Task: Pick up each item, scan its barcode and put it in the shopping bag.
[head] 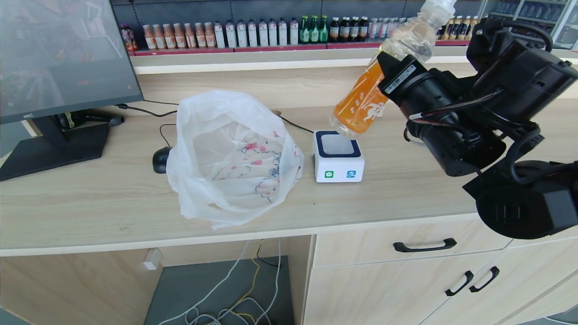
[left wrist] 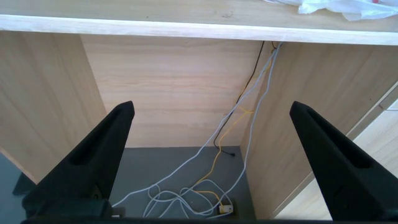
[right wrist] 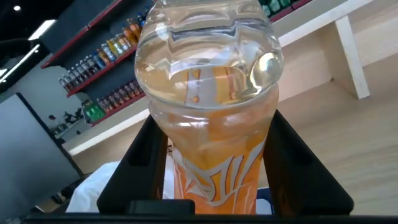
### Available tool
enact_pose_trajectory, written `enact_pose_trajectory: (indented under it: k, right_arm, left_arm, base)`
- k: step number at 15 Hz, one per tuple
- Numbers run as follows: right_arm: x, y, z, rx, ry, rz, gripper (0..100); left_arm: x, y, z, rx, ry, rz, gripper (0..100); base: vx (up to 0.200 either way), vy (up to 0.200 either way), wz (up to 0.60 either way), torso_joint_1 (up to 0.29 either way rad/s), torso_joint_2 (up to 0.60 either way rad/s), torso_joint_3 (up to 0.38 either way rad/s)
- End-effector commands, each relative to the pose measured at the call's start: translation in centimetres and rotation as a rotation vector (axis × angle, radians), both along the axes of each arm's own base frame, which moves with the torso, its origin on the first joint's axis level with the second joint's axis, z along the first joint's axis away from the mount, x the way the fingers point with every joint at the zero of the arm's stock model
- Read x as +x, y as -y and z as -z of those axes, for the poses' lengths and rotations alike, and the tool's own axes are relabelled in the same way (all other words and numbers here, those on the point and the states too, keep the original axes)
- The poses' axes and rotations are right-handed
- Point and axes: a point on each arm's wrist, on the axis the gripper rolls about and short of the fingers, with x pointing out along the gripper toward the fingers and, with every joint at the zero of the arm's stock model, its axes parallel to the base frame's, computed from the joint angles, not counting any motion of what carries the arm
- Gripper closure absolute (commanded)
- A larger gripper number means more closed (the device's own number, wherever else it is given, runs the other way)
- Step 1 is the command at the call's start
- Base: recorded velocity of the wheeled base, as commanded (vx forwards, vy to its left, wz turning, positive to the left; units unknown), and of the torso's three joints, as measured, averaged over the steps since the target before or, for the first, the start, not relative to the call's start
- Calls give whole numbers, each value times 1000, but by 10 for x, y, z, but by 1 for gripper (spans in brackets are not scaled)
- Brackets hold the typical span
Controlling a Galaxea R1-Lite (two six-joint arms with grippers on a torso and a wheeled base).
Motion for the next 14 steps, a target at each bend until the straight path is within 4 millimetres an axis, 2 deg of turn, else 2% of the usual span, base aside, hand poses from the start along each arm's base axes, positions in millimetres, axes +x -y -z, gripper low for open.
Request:
enact_pose_trajectory:
  k: [1,6,14]
  right_arm:
    - [-1,-1,-1,40,6,-46,100]
    - [-2,-1,-2,188,-12,-168,100]
    - [10,-10,16,340,-91,-288,100]
  left_arm:
    - [0,0,0,0,1,-1,0]
    - [0,0,0,0,-1,-1,0]
    - [0,0,0,0,1,-1,0]
  base:
    - [0,0,0,0,0,0]
    - [0,0,0,0,0,0]
    - [0,0,0,0,0,0]
